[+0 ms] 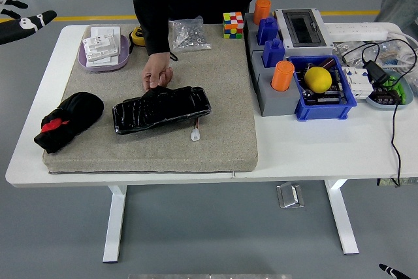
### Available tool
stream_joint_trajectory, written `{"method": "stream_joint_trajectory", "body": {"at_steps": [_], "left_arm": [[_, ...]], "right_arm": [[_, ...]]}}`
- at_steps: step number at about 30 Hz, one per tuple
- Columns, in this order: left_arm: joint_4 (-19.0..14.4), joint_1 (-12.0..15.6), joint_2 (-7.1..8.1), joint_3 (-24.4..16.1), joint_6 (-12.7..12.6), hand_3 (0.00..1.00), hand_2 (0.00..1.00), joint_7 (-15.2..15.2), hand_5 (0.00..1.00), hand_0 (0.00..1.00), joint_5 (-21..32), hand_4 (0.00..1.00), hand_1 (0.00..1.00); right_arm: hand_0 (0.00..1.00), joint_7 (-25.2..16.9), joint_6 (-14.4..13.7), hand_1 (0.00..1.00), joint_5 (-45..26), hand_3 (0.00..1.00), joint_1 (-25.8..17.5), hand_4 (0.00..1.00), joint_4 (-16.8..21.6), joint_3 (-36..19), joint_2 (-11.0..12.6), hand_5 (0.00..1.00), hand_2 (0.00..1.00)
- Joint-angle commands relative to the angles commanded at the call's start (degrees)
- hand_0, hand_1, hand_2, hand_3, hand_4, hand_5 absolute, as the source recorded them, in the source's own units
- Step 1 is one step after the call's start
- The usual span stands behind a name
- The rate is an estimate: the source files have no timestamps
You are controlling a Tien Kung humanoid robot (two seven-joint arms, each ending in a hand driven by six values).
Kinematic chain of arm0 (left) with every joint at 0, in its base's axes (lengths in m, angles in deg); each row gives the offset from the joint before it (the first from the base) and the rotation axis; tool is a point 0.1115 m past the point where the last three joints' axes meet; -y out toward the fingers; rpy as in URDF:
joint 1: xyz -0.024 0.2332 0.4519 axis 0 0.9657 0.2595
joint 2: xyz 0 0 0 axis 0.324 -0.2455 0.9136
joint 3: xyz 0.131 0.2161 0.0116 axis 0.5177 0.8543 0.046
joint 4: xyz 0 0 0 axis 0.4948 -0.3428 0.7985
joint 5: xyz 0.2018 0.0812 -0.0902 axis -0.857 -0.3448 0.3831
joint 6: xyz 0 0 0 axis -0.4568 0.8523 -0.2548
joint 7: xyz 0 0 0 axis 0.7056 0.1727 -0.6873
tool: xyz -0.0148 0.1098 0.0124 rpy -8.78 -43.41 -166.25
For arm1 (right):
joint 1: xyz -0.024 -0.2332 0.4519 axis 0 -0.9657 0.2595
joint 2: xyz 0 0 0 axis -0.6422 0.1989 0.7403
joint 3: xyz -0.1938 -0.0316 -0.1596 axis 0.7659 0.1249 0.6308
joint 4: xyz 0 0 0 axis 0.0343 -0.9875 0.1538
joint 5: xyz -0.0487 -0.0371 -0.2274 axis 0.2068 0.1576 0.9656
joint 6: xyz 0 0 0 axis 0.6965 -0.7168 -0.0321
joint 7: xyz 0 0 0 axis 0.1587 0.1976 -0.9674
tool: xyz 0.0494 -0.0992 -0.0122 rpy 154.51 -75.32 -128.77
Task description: Pick the rag up,wipe the panel,place it on the desk
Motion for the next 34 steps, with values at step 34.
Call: {"method": "stream_joint_trajectory", "body": {"at_steps": [34], "left_arm": [[1.2,1.7,-1.83,-0.2,-0.2,0.789,0.768,0.3,0.556,0.597,-0.6,0.911,0.725]], "right_arm": [[0.781,0.0,0.4,0.641,0.0,0.632,-0.7,0.998,-0.1,0.0,0.1,0.557,0.716]]}}
